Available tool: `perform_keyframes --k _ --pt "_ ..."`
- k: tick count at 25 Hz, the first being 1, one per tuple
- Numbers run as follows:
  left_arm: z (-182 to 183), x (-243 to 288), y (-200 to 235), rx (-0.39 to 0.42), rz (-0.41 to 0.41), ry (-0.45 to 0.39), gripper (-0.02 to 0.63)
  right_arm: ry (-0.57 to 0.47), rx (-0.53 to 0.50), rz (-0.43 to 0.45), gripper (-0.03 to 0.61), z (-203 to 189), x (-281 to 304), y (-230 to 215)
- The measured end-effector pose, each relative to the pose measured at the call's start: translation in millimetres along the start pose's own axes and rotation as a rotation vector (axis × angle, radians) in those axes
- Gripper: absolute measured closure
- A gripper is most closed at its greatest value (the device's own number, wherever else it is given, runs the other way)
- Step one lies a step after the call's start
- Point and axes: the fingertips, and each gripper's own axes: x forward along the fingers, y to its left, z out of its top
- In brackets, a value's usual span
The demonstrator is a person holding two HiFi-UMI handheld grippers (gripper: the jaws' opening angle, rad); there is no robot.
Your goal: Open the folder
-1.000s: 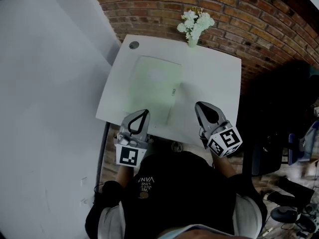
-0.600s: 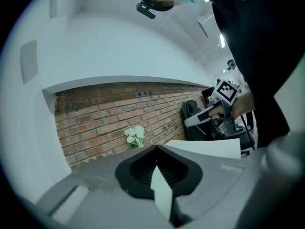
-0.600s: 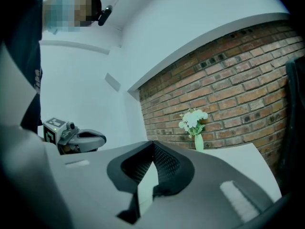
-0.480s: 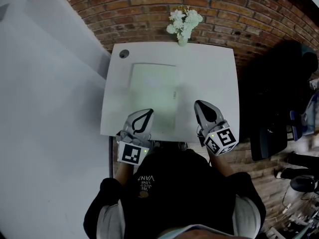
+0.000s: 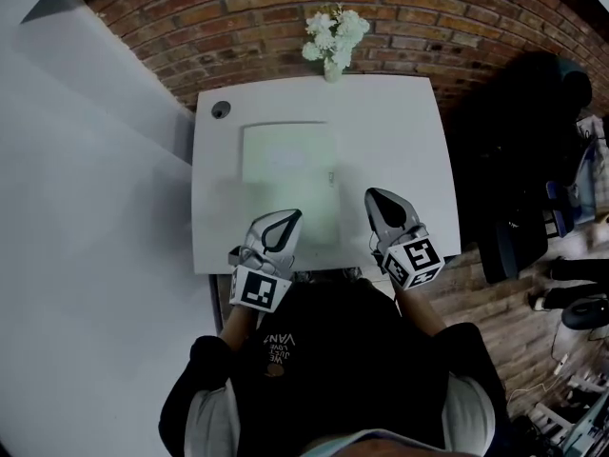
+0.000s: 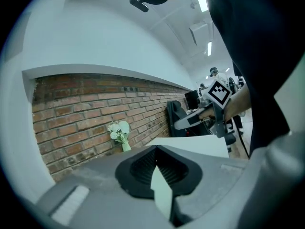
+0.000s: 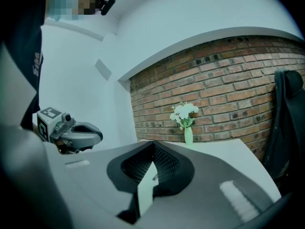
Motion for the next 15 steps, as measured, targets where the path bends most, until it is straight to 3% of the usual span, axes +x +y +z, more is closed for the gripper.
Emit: perform_keyframes --k 15 --pt "-37.0 16.1 -24.7 -0.011 -0.106 0.053 0.615 0.148 -0.125 -0.009 0.578 -46.5 50.4 -16.0"
